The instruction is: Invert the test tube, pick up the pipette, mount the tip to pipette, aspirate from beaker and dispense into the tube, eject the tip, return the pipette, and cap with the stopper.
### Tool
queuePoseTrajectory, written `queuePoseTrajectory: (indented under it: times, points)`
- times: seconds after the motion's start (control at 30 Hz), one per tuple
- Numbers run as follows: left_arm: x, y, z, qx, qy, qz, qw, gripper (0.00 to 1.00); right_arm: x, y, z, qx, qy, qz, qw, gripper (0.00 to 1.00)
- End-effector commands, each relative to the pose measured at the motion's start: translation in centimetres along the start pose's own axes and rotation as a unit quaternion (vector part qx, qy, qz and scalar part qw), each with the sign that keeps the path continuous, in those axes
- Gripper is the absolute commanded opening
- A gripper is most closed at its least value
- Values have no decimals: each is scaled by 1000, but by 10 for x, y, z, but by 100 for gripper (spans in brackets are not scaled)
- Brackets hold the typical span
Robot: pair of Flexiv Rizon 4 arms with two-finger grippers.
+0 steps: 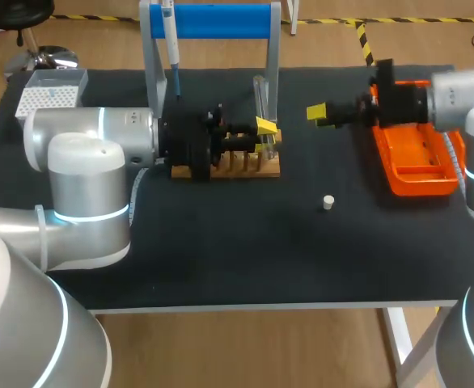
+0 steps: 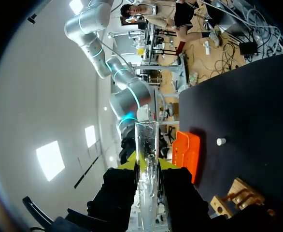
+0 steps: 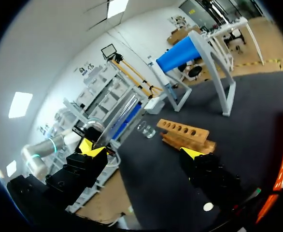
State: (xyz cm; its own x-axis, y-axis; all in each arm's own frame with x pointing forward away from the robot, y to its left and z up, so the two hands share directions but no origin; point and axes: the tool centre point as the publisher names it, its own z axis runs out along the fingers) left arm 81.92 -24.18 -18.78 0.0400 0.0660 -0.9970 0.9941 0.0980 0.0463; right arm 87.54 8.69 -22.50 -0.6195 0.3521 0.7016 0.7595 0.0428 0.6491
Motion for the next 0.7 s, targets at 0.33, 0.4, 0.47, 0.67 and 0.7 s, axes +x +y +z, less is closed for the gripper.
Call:
queuePoseTrajectory:
  times: [0.33, 0.4, 0.47, 0.67, 0.7]
  points:
    - [0, -1, 1, -2, 0, 1, 1000, 0, 9, -4, -1, -30, -72, -49, 996, 100]
    - [0, -1, 1, -2, 0, 1, 1000, 0, 7, -7, 3, -18, -79, -62, 995, 100]
    - [0, -1, 1, -2, 0, 1, 1000, 0, 3, -12, 11, 6, -99, -112, 989, 100]
    - [0, -1, 1, -2, 0, 1, 1000, 0, -11, -26, 22, 31, -117, -202, 972, 100]
    - [0, -1, 1, -2, 0, 1, 1000, 0, -13, -29, 24, 35, -117, -214, 969, 100]
